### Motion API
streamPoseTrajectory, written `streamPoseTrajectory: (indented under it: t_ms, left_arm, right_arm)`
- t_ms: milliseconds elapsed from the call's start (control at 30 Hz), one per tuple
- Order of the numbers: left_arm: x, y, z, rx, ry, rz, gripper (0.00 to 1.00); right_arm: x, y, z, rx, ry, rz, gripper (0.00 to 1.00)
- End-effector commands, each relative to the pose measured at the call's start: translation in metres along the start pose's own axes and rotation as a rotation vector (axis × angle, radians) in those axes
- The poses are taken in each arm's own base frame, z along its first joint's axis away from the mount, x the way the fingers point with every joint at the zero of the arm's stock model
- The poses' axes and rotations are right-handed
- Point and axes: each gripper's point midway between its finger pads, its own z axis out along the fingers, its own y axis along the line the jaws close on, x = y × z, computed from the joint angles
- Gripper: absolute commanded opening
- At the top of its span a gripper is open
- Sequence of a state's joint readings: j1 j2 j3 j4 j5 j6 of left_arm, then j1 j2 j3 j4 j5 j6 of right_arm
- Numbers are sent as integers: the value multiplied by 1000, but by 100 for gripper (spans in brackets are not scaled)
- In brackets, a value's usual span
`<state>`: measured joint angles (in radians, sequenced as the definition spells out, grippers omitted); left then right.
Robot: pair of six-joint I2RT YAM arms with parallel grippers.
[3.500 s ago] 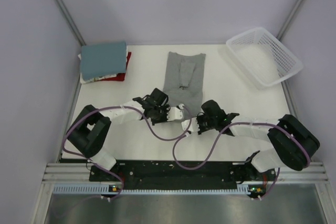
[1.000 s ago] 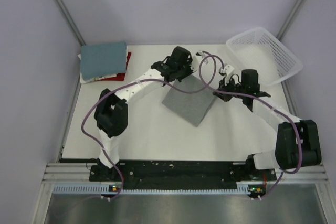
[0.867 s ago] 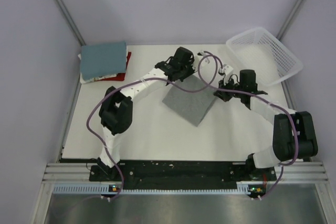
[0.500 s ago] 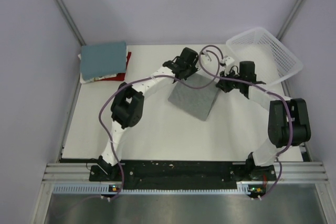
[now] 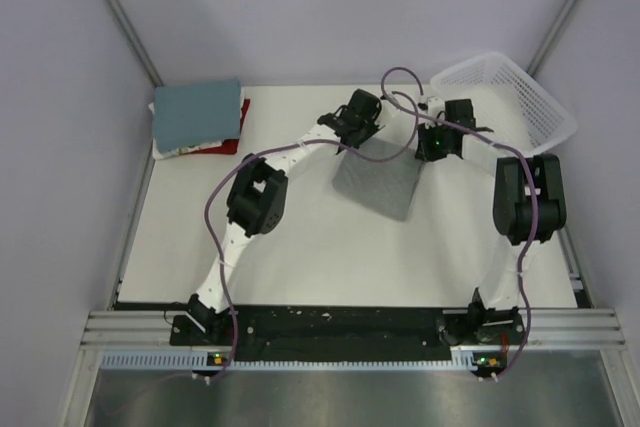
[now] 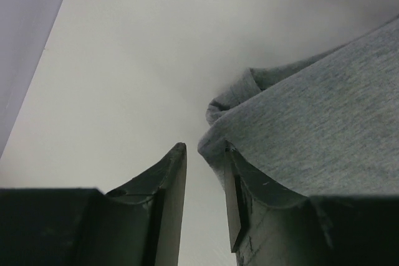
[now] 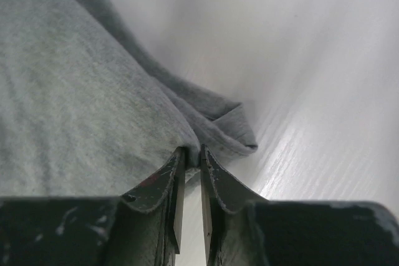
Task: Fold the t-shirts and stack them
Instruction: Fold the long partially folded tshirt into a neat square, then smooth out wrinkles on the folded tshirt
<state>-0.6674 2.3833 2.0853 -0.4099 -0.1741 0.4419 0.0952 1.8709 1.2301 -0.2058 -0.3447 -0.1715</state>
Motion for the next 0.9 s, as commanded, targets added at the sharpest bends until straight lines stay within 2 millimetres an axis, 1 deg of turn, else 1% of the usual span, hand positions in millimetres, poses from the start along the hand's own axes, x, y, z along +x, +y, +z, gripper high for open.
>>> streamPoseTrajectory:
  t_ms: [0,67,133,167,200,233,300,400,433,467,500,533,567,600,700,733,800,867]
  left_arm:
    - [-26,36,-2,-96,-71,-61,40]
    - [-28,49,-8,-118,-73,-83,43]
    - [-30,60,-22,-131,-73,-96,45]
    - [-29,62,-28,-125,-67,-101,45]
    - [-30,63,-39,-111,-72,-108,46]
    - [-32,60,-49,-83,-82,-114,46]
    - [-34,54,-75,-23,-108,-123,47]
    - [-30,33,-107,83,-128,-140,46]
    - [-33,21,-121,151,-158,-139,43]
    - [-33,11,-132,196,-172,-138,34]
    - [-26,-3,-136,244,-166,-130,29]
    - [-21,-16,-142,294,-168,-123,19]
    - [-16,-29,-146,336,-163,-126,14]
    - [-9,-42,-147,377,-152,-123,12]
    - [7,-67,-144,458,-117,-127,12]
    - [11,-73,-141,478,-105,-126,12]
    - [21,-84,-135,519,-71,-138,13]
    - [29,-96,-132,575,-30,-165,14]
  right_arm:
    - [-15,-23,6,84,30,82,21]
    - [-21,-24,8,74,19,76,31]
    - [-33,-29,4,112,3,95,33]
    - [-39,-31,0,131,0,113,36]
    - [-45,-31,-5,140,-11,127,38]
    - [-54,-30,-11,147,-29,140,41]
    - [-66,-25,-26,151,-63,194,43]
    - [-77,-9,-50,130,-108,231,47]
    - [-76,-4,-56,128,-111,239,47]
    - [-76,4,-63,123,-117,236,47]
    - [-74,13,-70,116,-120,241,46]
    - [-70,24,-74,97,-117,261,43]
    - [-63,38,-76,55,-108,283,37]
    - [-53,55,-76,-10,-85,317,31]
    - [-25,99,-73,-178,-15,400,8]
    - [-16,111,-71,-218,-2,416,3]
    - [-2,132,-68,-285,3,440,0]
    - [5,144,-63,-334,-17,493,0]
